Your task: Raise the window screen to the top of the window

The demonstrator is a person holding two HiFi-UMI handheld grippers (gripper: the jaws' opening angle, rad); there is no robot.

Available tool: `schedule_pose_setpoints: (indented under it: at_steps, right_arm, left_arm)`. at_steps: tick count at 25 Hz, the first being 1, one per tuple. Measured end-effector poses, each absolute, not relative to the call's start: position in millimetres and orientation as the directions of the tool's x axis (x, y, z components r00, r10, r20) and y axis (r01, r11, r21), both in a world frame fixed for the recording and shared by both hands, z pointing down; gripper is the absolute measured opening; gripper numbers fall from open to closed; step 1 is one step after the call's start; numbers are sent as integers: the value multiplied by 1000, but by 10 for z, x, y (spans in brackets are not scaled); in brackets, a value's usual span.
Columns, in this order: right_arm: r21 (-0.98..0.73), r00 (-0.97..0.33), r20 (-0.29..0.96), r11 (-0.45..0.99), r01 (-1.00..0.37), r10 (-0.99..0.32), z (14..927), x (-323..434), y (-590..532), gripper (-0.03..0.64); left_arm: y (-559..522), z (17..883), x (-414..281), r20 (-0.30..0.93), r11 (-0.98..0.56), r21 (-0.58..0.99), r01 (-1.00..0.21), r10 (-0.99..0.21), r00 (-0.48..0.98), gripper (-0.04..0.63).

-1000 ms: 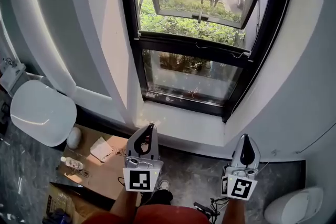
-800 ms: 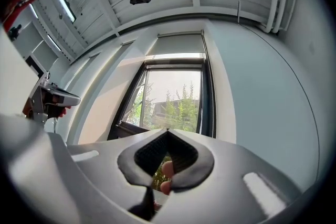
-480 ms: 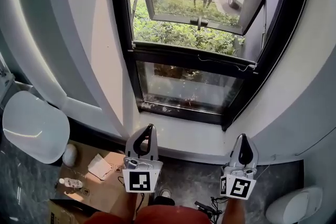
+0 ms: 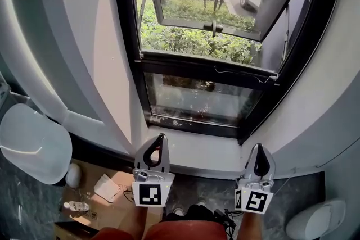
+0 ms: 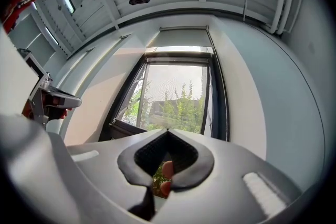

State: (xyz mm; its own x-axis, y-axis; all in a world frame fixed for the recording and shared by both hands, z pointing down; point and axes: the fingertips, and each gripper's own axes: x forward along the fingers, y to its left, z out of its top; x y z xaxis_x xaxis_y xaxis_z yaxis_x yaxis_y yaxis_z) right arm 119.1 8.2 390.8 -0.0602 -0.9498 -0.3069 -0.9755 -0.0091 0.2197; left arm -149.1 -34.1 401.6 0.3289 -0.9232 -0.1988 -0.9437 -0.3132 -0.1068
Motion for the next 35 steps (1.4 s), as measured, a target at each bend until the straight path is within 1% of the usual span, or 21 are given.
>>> schedule_pose_setpoints:
  at_steps: [9, 12, 16, 24, 30, 33, 35]
  right_arm:
    - [212, -57, -322, -13, -977, -945, 3954, 1401, -363, 11]
    - [208, -61, -330, -9, -978, -942, 3919, 1498, -584, 11]
    - [209, -69, -342, -4, -978, -937, 3835, 1665, -894, 11]
    - [207, -85, -357, 9, -978, -930, 3747, 2043, -1471, 11]
    - [193, -89, -361, 19, -981, -929, 3785, 2300, -1828, 11]
    - [189, -93, -367, 23, -982, -926, 3782, 2354, -1966, 11]
    - [188, -94, -361, 27, -982, -928, 3811, 2378, -2055, 11]
  left_arm:
    - [-800, 4020, -1306, -207, -309, -111, -944, -922, 326, 5]
    - [-1022, 3971, -1188, -206, -313, -145, -939, -918, 338, 5]
    - [-1322, 3869, -1014, -219, -310, -122, -943, -918, 330, 5]
    - [-1854, 3713, -627, -233, -295, -157, -943, -916, 326, 5]
    - [-2182, 3730, -352, -221, -292, -174, -940, -919, 327, 5]
    - [-2309, 3751, -285, -214, -289, -196, -937, -920, 329, 5]
    - [-2396, 3760, -275, -209, -287, -183, -940, -923, 323, 5]
